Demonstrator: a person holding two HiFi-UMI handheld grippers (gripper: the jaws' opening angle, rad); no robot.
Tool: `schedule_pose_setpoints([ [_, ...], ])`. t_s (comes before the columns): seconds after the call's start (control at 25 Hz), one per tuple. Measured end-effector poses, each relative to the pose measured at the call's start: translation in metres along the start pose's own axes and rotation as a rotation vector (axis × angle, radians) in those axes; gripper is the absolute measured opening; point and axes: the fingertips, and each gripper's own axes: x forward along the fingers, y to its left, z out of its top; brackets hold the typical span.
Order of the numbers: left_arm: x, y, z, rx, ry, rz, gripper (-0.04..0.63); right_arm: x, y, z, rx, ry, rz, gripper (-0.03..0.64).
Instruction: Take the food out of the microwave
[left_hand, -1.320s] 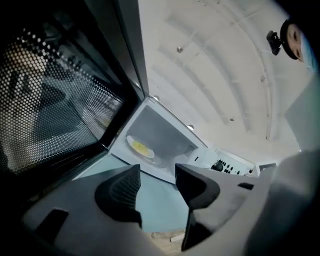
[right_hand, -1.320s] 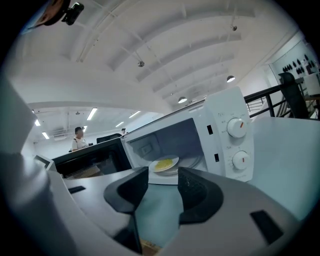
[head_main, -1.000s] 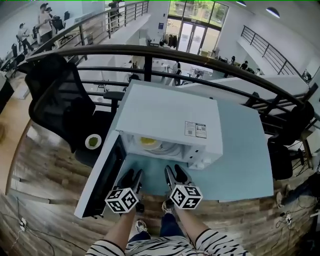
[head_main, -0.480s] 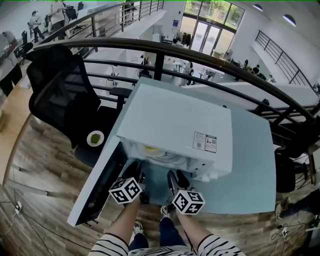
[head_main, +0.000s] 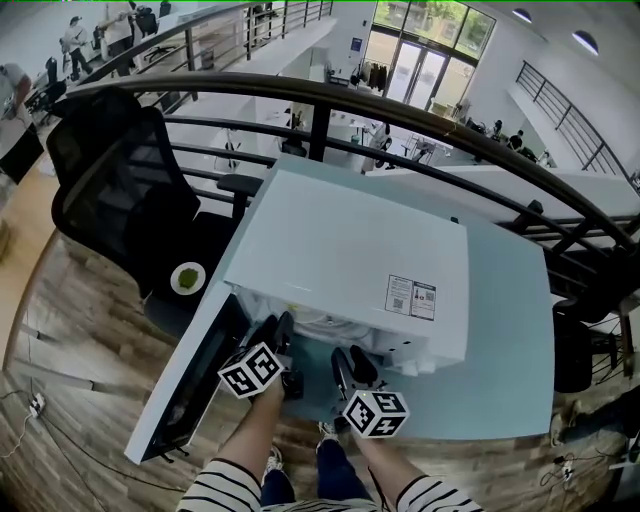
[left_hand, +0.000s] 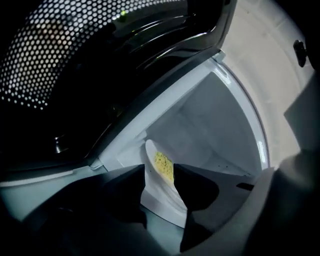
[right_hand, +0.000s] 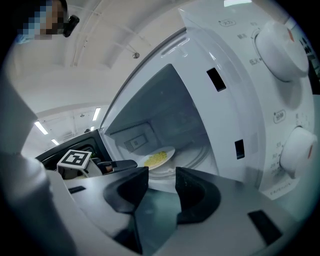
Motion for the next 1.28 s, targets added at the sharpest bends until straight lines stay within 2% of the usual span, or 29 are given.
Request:
schedule_pose_setpoints([
  [0.2, 0.01, -0.004, 0.0, -0.032, -0.005, 0.01, 0.172, 0.0, -0.004, 0.0, -0.006, 0.007, 0.007, 0.176],
  [0.32, 0.014, 0.0, 0.003, -0.076, -0.014, 0.048, 0.133, -0.001, -0.005, 0.001, -0.014, 0.01, 0.009, 0.176],
  [0.44, 0.015, 0.006, 0.004, -0.08, -0.001, 0.097, 0.072, -0.001, -0.005, 0.003, -0.018, 0.011, 0.01, 0.175],
  [0.52, 0.015, 0.006, 0.004, -0.084, 0.001, 0.11, 0.071, -0.001, -0.006, 0.003, -0.018, 0.012, 0.008, 0.175],
  [1.0, -0.002, 0.005, -0.006, -0.214, -0.015, 0.043, 0.048, 0.001, -0.006, 0.002, 0.006, 0.0, -0.002, 0.173],
  [1.28, -0.021, 0.0, -0.009, -0.227, 0.004, 0.009, 0.043, -0.001, 0.001, 0.0, 0.034, -0.014, -0.005, 0.172],
])
